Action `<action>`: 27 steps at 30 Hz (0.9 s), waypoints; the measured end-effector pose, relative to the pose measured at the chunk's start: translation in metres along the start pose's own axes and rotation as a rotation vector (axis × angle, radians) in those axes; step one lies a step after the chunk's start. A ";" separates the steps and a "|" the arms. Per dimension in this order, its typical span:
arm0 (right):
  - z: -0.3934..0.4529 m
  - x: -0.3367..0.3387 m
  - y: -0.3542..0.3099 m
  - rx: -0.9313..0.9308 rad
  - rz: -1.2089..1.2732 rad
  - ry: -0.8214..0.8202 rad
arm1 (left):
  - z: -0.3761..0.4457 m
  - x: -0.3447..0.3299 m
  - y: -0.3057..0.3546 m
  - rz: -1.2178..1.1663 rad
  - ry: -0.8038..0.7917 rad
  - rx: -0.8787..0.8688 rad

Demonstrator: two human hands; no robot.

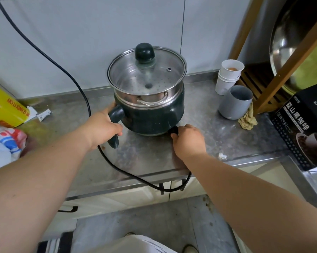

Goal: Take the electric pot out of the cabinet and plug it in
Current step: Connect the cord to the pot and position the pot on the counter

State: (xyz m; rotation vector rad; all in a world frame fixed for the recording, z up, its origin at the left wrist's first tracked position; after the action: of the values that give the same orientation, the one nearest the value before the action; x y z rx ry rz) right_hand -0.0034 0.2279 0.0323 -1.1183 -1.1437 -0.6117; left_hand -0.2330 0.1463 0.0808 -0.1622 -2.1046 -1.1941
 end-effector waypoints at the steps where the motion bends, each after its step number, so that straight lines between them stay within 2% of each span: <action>1: 0.000 0.001 -0.001 0.001 -0.005 -0.007 | 0.000 0.000 0.000 0.002 -0.002 0.000; 9: 0.003 0.011 0.000 -0.012 0.011 -0.109 | -0.004 0.002 0.002 0.002 0.031 -0.025; 13: -0.003 0.014 -0.003 -0.126 0.112 -0.145 | -0.013 -0.006 0.010 -0.003 0.107 -0.049; 15: -0.010 0.018 -0.007 -0.196 0.109 -0.115 | -0.017 -0.010 0.012 -0.024 0.107 -0.072; 17: -0.024 0.028 -0.014 -0.220 0.130 -0.006 | -0.020 -0.012 0.013 -0.037 0.103 -0.079; 19: -0.037 0.038 -0.025 -0.177 0.322 0.072 | -0.023 -0.016 0.013 -0.050 0.102 -0.084; 24: -0.049 0.048 -0.079 -0.102 0.584 -0.219 | -0.040 -0.029 0.016 -0.166 0.028 -0.072; 27: -0.052 0.042 -0.099 -0.148 0.743 -0.342 | -0.055 -0.036 0.017 -0.224 -0.088 -0.077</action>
State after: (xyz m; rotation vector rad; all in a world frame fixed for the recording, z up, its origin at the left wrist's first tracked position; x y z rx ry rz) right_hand -0.0529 0.1496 0.1082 -1.6968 -0.8730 0.0827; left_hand -0.1709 0.1201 0.0880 -0.0141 -2.1988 -1.4237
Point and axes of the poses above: each hand's wrist, its own z-axis towards the middle knuckle, its own x-axis out of the back of the hand, y = z × x, the point moved 3 cm from there along z, towards the middle knuckle, and after that the axes turned 1 degree about -y, right-handed, at the moved point
